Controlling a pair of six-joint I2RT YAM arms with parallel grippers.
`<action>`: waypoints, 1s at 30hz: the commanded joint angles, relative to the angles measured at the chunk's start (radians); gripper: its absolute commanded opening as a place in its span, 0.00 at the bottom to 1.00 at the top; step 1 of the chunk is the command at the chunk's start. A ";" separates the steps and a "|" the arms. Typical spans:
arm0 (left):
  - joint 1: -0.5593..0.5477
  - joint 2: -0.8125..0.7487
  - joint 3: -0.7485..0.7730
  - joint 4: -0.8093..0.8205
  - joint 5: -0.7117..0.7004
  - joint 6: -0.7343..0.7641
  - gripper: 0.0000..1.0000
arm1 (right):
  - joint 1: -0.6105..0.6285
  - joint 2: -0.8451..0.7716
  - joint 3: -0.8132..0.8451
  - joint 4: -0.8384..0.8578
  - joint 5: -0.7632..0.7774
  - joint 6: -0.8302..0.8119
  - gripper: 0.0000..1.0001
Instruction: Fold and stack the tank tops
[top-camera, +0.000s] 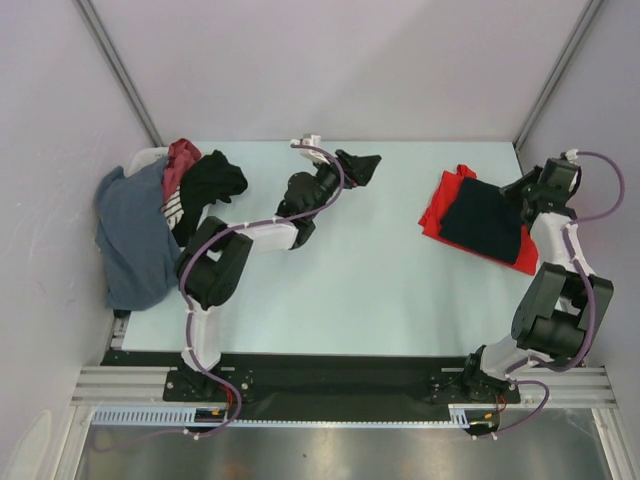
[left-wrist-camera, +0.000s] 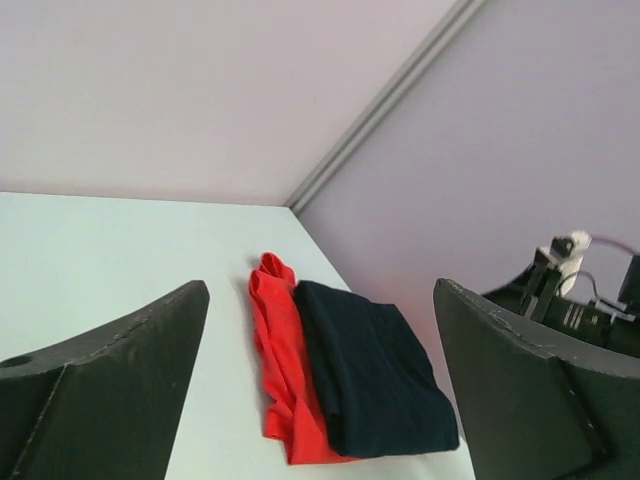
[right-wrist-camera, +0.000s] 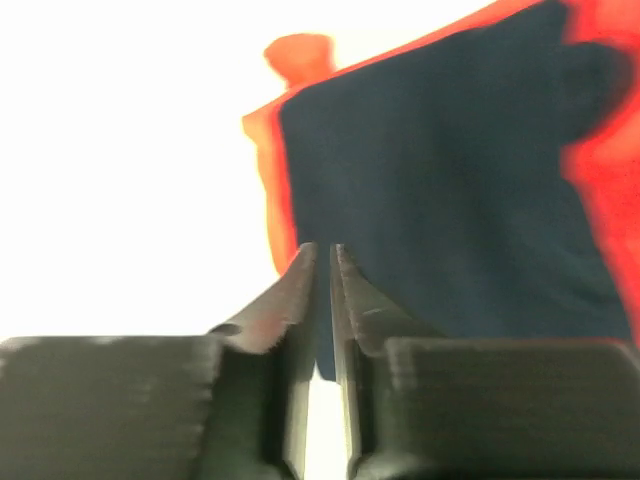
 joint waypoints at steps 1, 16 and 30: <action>0.022 -0.110 -0.033 -0.027 0.029 -0.013 1.00 | -0.007 0.032 -0.106 0.195 -0.382 0.124 0.11; 0.037 -0.222 -0.115 -0.079 0.032 0.040 1.00 | -0.073 0.492 -0.376 1.177 -0.705 0.558 0.00; 0.051 -0.536 -0.313 -0.335 -0.121 0.171 1.00 | 0.227 -0.174 -0.350 0.479 -0.243 0.062 0.84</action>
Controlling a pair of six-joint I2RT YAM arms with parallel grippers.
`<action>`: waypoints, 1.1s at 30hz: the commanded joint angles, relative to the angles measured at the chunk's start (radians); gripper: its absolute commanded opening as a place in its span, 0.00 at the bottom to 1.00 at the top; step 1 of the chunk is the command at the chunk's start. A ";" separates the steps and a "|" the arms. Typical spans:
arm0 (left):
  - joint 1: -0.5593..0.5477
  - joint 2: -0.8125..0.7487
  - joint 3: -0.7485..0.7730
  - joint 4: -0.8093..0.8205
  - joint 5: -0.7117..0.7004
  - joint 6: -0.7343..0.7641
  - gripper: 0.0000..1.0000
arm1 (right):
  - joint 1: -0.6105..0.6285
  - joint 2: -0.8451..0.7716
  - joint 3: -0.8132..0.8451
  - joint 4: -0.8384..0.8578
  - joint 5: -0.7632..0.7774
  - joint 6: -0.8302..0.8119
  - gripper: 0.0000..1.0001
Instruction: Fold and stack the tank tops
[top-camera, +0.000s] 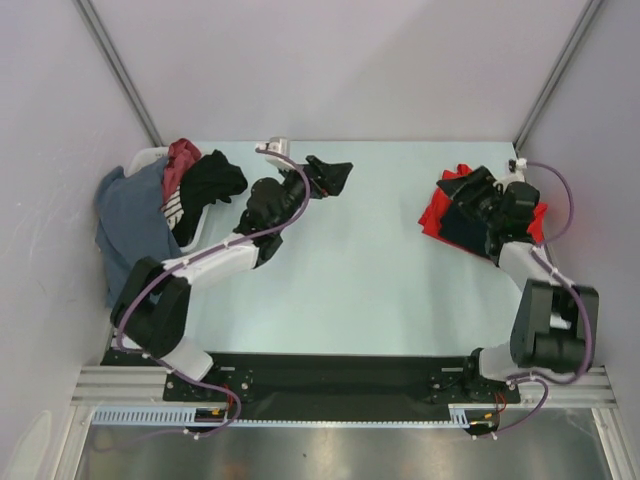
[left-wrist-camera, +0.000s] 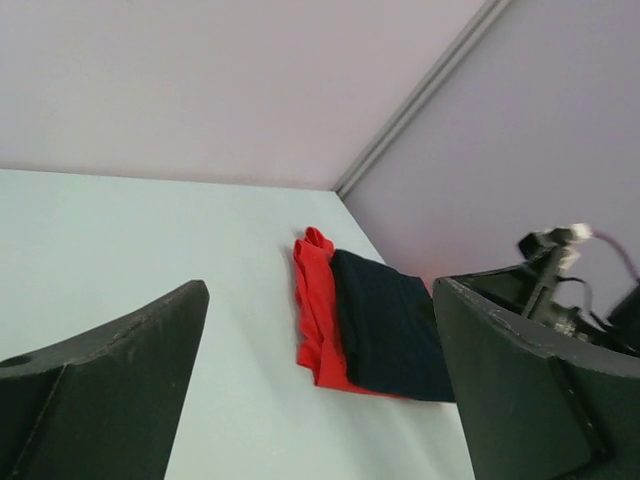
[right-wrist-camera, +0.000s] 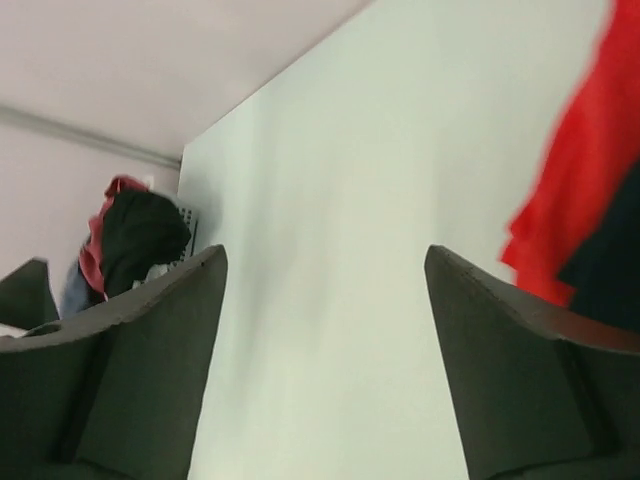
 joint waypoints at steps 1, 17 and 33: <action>0.008 -0.111 -0.062 -0.084 -0.092 0.082 1.00 | 0.128 -0.142 0.019 -0.137 0.220 -0.171 0.86; -0.039 -0.709 -0.740 -0.018 -0.263 0.166 1.00 | 0.616 -0.426 -0.217 0.001 0.629 -0.341 0.91; -0.090 -0.815 -0.920 0.211 -0.205 0.154 1.00 | 0.848 -0.612 -0.360 0.055 0.822 -0.432 0.93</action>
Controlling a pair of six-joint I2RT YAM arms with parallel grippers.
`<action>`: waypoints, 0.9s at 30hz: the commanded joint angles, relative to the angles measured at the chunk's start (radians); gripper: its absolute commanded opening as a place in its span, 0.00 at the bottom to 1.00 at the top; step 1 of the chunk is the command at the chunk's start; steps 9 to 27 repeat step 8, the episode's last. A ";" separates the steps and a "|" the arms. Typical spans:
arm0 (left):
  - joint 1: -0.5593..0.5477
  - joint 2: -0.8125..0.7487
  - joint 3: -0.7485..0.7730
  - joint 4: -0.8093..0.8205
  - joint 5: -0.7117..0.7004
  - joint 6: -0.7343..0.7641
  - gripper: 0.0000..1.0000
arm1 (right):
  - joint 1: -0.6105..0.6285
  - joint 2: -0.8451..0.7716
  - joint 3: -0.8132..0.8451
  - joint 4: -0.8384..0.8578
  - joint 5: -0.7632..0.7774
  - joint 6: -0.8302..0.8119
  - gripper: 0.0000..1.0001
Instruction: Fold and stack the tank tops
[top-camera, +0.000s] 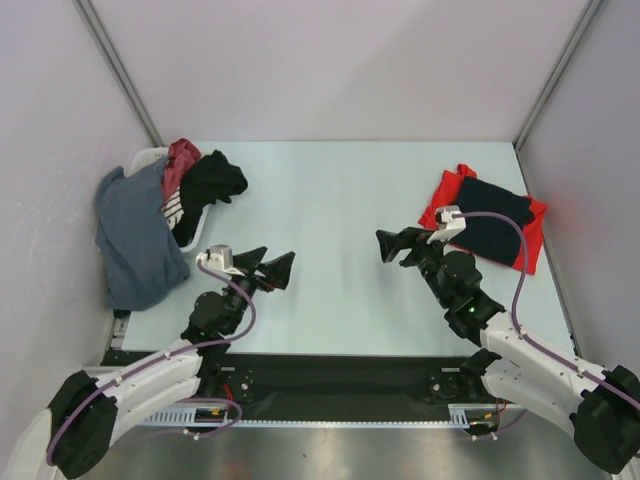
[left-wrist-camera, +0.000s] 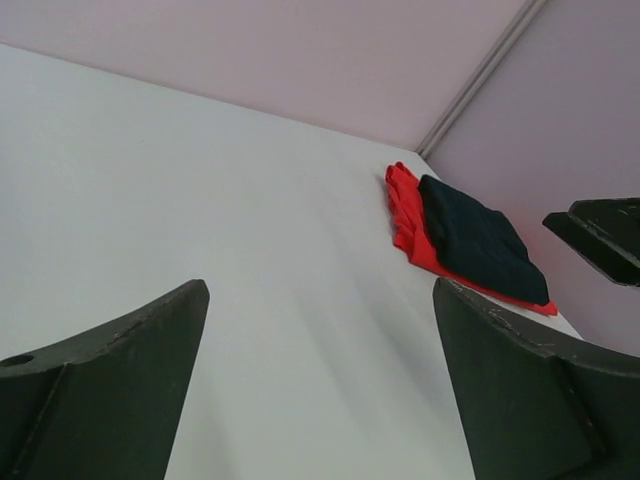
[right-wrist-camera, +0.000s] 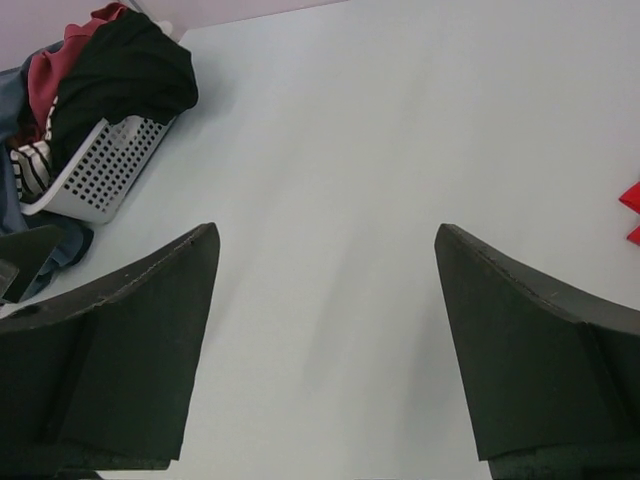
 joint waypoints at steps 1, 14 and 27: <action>-0.008 0.012 0.028 0.053 0.064 0.003 1.00 | 0.018 -0.003 -0.001 0.045 0.059 -0.035 0.93; -0.008 -0.080 0.031 -0.030 0.044 0.010 1.00 | 0.030 0.001 -0.005 0.047 0.073 -0.041 0.94; -0.008 -0.080 0.031 -0.030 0.044 0.010 1.00 | 0.030 0.001 -0.005 0.047 0.073 -0.041 0.94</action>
